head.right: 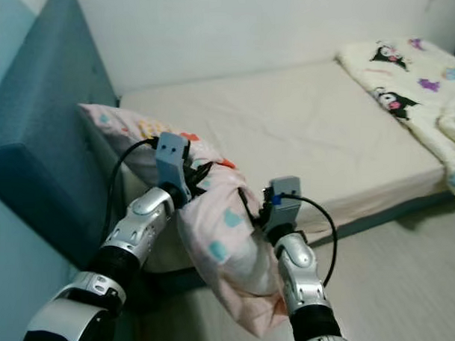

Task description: Clean up the room

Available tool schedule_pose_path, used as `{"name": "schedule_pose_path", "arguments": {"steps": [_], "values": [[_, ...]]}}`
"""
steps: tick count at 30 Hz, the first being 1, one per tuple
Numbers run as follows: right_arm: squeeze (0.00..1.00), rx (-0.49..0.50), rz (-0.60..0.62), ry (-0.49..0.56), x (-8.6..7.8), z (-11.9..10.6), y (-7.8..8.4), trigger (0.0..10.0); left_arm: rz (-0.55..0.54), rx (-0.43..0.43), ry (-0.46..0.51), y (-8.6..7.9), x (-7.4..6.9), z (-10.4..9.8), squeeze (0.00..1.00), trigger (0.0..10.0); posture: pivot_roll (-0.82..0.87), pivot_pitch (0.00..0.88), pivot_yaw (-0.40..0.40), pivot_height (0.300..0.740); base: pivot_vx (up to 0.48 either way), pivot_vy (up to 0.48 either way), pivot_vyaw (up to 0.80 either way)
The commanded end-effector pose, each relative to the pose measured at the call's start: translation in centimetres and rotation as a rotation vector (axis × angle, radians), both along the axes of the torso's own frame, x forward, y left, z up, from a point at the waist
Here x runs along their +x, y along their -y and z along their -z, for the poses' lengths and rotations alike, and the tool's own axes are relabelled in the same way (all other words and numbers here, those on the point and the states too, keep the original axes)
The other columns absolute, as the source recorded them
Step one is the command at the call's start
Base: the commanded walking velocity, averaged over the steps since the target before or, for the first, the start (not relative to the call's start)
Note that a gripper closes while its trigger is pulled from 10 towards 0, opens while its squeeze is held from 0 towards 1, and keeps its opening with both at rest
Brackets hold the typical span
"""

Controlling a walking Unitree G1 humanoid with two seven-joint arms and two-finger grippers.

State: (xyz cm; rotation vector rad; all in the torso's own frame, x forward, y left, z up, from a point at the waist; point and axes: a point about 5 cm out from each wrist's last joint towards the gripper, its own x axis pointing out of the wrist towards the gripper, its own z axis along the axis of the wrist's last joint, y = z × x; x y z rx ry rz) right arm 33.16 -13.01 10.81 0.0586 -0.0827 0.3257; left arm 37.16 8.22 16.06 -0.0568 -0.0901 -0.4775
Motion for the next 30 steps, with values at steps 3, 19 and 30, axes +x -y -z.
{"name": "schedule_pose_path", "arguments": {"steps": [3,19,30], "values": [[0.00,0.005,-0.021,-0.014,-0.26,0.48,-0.59,10.0,0.016,-0.034,0.080,0.54,0.08,-1.95,0.00,10.0,-0.16,0.117,0.013,0.740,0.000,0.000,0.00],[0.00,0.001,-0.029,-0.005,-0.21,0.36,-0.63,10.0,0.035,-0.023,0.082,0.98,-0.14,-1.92,0.00,10.0,-0.16,0.117,0.013,0.740,0.152,0.000,0.00],[0.00,0.000,-0.021,0.003,-0.09,0.14,-0.30,10.0,0.057,-0.024,0.089,1.41,-0.23,-2.08,0.00,10.0,-0.16,0.108,0.011,0.740,0.406,0.000,0.00]]}}
